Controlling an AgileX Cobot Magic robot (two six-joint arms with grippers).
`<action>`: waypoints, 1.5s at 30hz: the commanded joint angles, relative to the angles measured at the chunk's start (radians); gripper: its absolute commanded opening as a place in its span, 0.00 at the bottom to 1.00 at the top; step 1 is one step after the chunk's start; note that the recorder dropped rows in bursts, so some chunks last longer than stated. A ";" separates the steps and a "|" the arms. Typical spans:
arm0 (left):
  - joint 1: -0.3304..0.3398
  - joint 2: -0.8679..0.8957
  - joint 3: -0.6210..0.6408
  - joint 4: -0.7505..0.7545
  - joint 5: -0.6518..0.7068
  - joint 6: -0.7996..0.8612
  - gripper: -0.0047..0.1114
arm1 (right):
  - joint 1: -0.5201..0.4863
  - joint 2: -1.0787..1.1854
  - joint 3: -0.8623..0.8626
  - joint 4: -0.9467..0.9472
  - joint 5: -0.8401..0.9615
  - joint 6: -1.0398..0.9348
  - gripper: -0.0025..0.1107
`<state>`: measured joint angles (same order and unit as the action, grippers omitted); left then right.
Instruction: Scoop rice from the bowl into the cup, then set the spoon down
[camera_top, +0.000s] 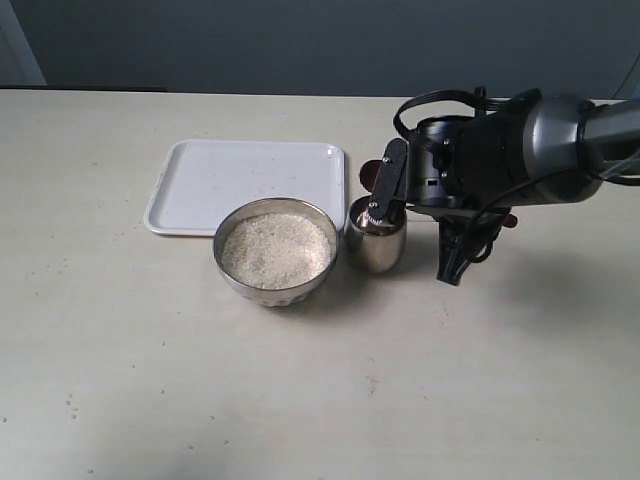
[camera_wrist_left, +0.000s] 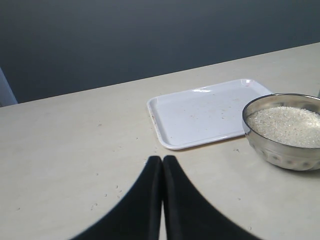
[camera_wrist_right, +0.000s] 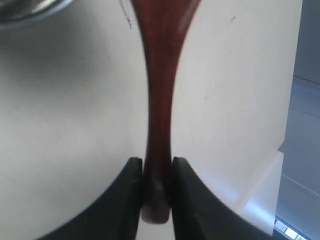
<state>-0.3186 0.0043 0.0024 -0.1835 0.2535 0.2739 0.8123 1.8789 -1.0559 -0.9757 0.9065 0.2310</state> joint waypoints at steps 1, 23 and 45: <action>-0.002 -0.004 -0.002 0.002 -0.015 -0.002 0.04 | 0.016 -0.001 0.006 -0.040 0.022 0.009 0.02; -0.002 -0.004 -0.002 0.002 -0.015 -0.002 0.04 | 0.077 -0.001 0.092 -0.159 0.026 0.128 0.02; -0.002 -0.004 -0.002 0.002 -0.015 -0.002 0.04 | 0.091 -0.001 0.094 -0.314 0.091 0.173 0.02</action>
<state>-0.3186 0.0043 0.0024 -0.1835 0.2535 0.2739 0.9004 1.8789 -0.9689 -1.2537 0.9863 0.3955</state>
